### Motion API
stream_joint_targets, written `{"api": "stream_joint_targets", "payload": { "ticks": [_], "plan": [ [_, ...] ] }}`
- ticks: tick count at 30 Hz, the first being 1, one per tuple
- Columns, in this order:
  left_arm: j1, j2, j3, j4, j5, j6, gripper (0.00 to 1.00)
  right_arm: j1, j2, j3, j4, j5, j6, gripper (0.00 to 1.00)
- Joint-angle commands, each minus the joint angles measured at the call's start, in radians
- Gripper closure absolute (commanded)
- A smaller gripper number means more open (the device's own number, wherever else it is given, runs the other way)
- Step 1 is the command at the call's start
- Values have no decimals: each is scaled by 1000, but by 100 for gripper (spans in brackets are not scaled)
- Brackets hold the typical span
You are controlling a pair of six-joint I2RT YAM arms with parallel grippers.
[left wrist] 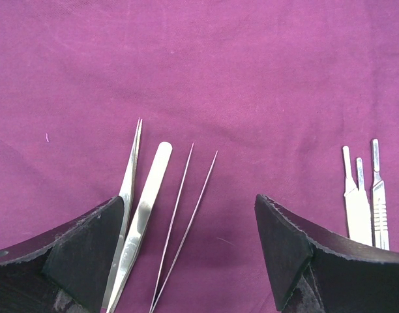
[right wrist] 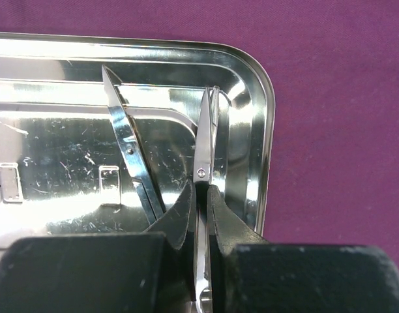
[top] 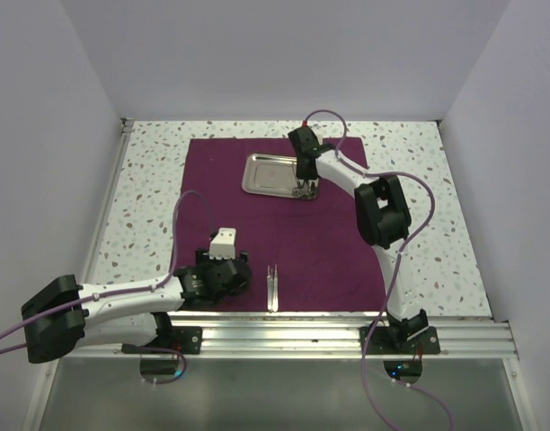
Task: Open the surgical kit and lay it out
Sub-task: Pick up the medical item from the container, then place the medical item in the surgical kit.
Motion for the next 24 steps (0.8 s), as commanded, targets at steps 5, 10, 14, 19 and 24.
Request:
{"api": "stream_joint_targets", "payload": {
  "ticks": [5,10,14,19,24],
  "plan": [
    [3,6,21,9,-30,-15,15,-1,-110,39,-97,-26,-21,100],
    [3,7,23,11,-32,-15,15,0,-204,10,-93,-25,-26,100],
    [3,9,23,9,-32,-16,15,0,-271,-24,-85,-25,-27,100],
    [3,9,26,8,-33,-16,15,8,-418,-189,-70,-35,0,100],
    [3,7,26,5,-33,-18,15,46,-677,-554,66,-57,95,100]
  ]
}}
